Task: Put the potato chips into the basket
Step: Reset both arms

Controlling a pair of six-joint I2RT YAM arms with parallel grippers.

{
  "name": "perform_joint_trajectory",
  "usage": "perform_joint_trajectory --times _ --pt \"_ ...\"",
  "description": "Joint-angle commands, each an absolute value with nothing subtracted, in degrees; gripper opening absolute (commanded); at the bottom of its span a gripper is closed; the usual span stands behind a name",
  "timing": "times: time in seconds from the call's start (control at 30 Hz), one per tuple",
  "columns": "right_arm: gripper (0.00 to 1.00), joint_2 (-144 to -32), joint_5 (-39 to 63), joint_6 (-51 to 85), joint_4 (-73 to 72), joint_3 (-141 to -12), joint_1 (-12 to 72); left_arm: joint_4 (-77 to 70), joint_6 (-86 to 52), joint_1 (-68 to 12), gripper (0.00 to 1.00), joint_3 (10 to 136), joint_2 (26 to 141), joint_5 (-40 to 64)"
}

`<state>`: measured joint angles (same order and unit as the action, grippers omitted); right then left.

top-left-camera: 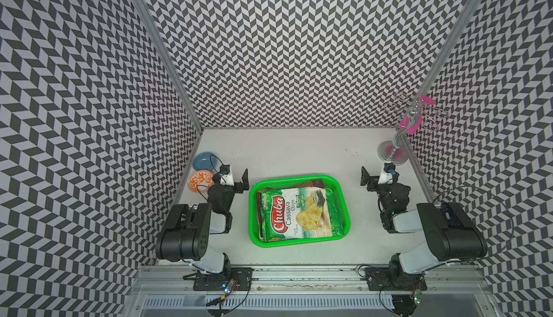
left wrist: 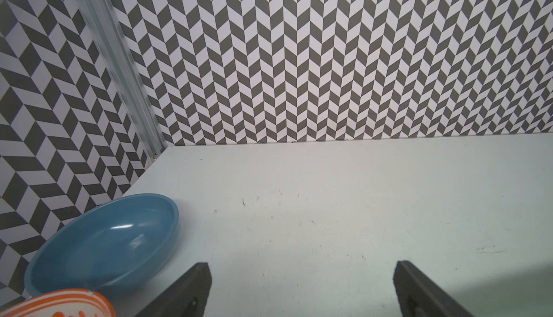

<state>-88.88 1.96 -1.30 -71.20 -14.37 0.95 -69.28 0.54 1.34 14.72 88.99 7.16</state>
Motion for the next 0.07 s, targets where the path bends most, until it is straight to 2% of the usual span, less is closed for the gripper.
perform_joint_trajectory --times 0.0,0.03 --pt "1.0 -89.2 1.2 -1.4 -73.7 -14.7 1.2 -69.4 1.1 1.2 0.99 15.5 88.7 7.0" --pt "1.0 -89.1 1.2 -1.4 -73.8 -14.6 1.2 -69.4 1.1 1.1 0.99 15.5 88.7 7.0"
